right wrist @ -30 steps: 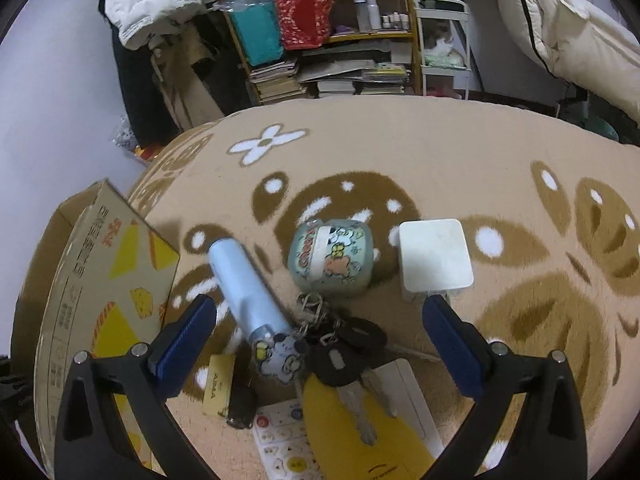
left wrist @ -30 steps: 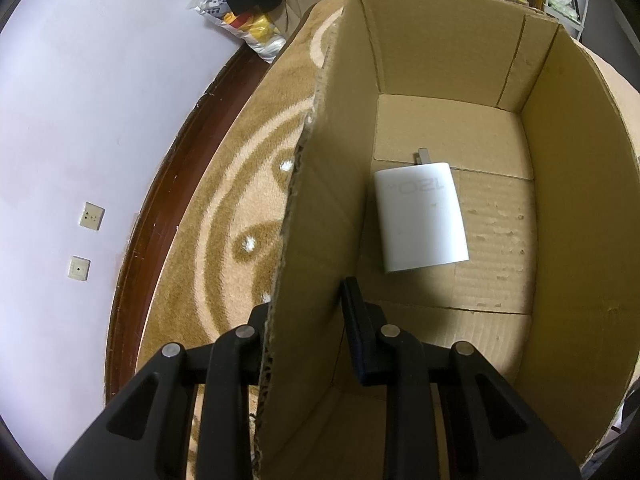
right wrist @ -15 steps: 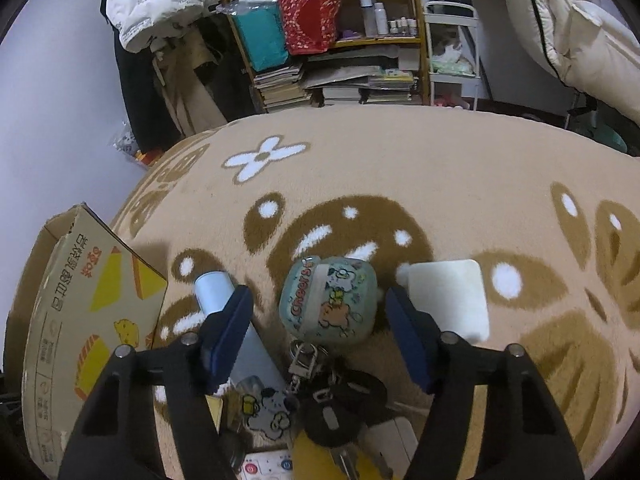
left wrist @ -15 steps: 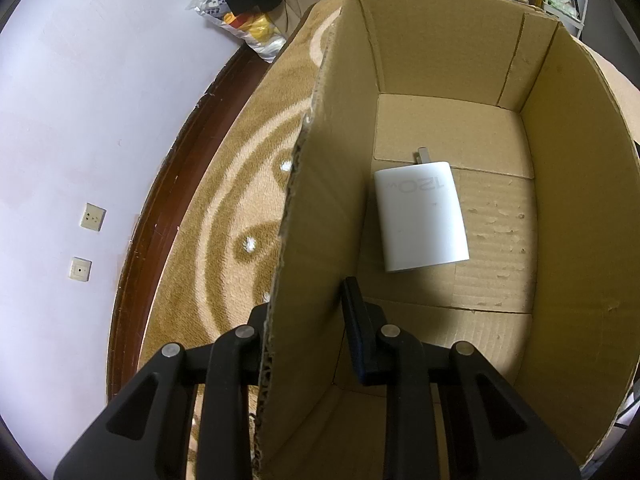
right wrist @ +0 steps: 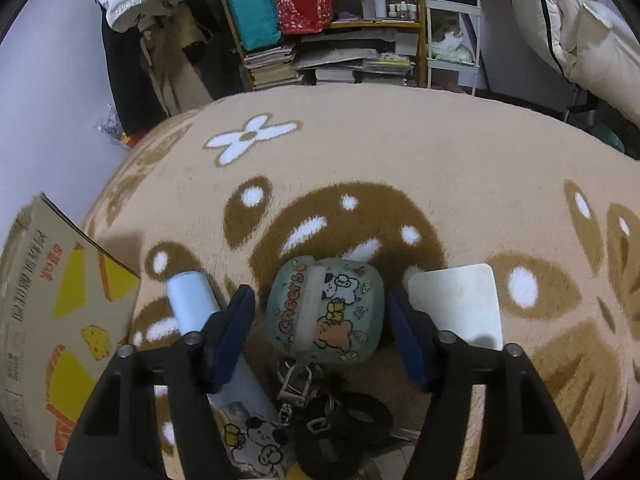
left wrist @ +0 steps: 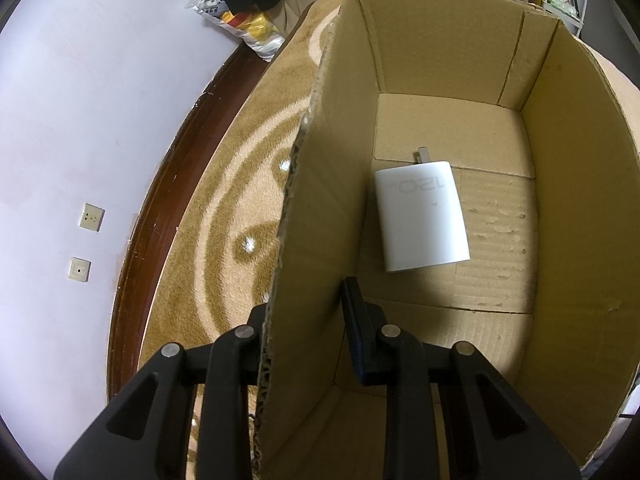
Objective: Organize rigid objects
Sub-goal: 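Move the right gripper to the clear Cheers earbud case and grasp it, then carry the earbud case with keys into the box and release it, then reach the right gripper to the light-blue bottle and grasp it, then carry the light-blue bottle into the box and release it, then reach the right gripper to the white charger cube and grasp it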
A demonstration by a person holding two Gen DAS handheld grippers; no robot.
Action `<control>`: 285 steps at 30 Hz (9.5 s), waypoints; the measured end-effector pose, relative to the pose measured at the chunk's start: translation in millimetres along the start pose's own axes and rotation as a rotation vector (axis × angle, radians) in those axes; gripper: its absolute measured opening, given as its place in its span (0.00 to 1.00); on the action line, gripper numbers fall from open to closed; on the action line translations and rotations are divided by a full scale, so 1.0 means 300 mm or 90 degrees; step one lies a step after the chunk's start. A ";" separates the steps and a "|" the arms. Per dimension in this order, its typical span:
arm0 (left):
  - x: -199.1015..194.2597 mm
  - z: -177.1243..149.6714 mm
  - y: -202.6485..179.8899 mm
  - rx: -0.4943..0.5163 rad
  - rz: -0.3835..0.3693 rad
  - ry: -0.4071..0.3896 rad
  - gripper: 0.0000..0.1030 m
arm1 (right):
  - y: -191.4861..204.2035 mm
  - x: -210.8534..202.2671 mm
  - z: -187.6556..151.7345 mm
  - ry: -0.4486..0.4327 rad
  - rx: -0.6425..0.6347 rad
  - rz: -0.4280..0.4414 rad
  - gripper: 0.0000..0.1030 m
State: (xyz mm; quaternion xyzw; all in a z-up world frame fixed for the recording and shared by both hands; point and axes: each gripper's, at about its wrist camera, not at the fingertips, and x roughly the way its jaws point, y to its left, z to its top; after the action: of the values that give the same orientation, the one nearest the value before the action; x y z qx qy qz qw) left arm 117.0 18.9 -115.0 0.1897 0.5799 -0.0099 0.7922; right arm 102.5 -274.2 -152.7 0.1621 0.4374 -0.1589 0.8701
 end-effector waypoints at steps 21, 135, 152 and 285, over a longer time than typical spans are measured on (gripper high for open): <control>0.010 0.000 -0.011 0.005 0.003 -0.001 0.24 | 0.175 -0.335 0.005 -0.120 -0.053 0.094 0.58; 0.034 0.005 -0.022 0.007 0.001 0.015 0.25 | 0.161 0.004 -0.106 0.050 -0.110 0.060 0.39; 0.036 0.010 -0.022 0.003 -0.005 0.014 0.25 | 0.127 -0.160 -0.020 -0.031 -0.009 0.056 0.28; -0.006 -0.003 -0.018 -0.004 0.008 0.005 0.26 | -0.246 -0.055 -0.018 0.009 0.161 -0.017 0.52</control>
State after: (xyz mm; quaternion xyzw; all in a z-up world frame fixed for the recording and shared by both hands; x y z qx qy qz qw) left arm 114.4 13.8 -115.1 0.1908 0.5821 -0.0018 0.7904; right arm 58.5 -335.9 -152.8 0.2657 0.4224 -0.2228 0.8374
